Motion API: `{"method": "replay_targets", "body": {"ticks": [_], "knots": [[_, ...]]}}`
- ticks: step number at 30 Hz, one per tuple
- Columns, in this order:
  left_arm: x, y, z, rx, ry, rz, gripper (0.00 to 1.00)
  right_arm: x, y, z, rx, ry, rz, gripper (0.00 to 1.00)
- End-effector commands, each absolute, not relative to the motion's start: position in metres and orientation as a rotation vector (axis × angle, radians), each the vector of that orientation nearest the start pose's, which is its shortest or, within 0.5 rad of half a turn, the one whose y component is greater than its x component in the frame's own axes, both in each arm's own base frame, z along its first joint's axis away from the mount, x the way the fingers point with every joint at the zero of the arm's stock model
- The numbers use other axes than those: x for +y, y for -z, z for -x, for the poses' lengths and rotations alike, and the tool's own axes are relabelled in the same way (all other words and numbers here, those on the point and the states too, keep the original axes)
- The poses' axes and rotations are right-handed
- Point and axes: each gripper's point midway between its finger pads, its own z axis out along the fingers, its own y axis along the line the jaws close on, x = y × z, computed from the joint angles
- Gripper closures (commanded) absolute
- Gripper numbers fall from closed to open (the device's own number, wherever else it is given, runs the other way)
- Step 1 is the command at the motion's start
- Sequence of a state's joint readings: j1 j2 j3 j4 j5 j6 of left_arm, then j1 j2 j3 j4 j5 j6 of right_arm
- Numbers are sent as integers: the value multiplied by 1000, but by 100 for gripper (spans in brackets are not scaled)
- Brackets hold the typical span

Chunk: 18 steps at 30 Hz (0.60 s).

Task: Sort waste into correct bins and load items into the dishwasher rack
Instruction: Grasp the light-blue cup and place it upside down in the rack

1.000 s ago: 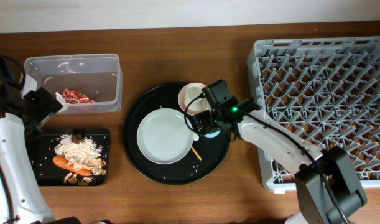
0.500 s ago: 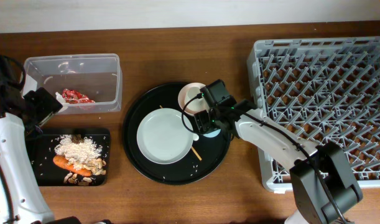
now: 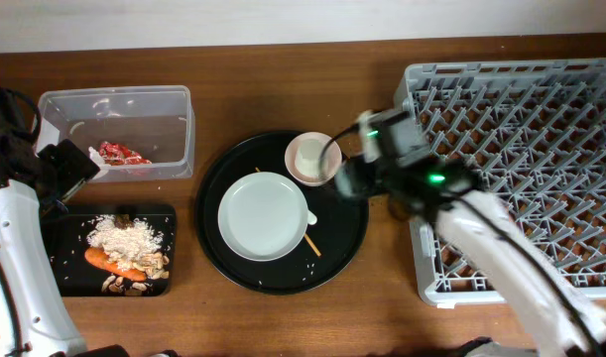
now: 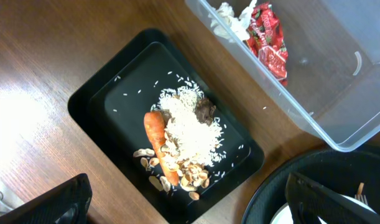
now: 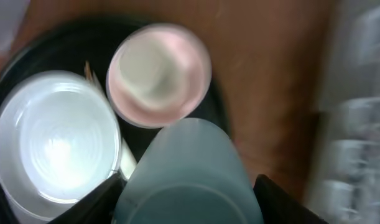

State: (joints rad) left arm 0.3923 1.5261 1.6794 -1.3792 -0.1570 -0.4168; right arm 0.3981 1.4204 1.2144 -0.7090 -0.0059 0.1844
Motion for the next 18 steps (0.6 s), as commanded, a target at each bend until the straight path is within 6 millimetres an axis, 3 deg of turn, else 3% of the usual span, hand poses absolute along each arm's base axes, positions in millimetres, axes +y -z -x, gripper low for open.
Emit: {"method": "replay_targets", "body": {"ticks": [1,4,8,13,14,15,18], "knots": [[151,-248,-289,2524,-216,1151,1,74,-251,-362,2333,-166,73,39],[151,-248,-289,2524,-216,1151,1,-35,-266,-369,2265,33,-151,38],[151,-248,-289,2524,-215,1151,1,-123,-258,-395,2173,21,-348,35],[151,-248,-289,2524,-216,1151,1,-153,-198,-446,2196,-10,-374,32],[151,-248,-289,2524,-216,1151,1,-156,-186,-452,2206,-13,-378,28],[151,-248,-289,2524,-216,1151,1,-158,-167,-458,2230,-18,-385,16],[151,-248,-289,2524,-216,1151,1,-159,-166,-459,2237,-17,-382,5]]}}
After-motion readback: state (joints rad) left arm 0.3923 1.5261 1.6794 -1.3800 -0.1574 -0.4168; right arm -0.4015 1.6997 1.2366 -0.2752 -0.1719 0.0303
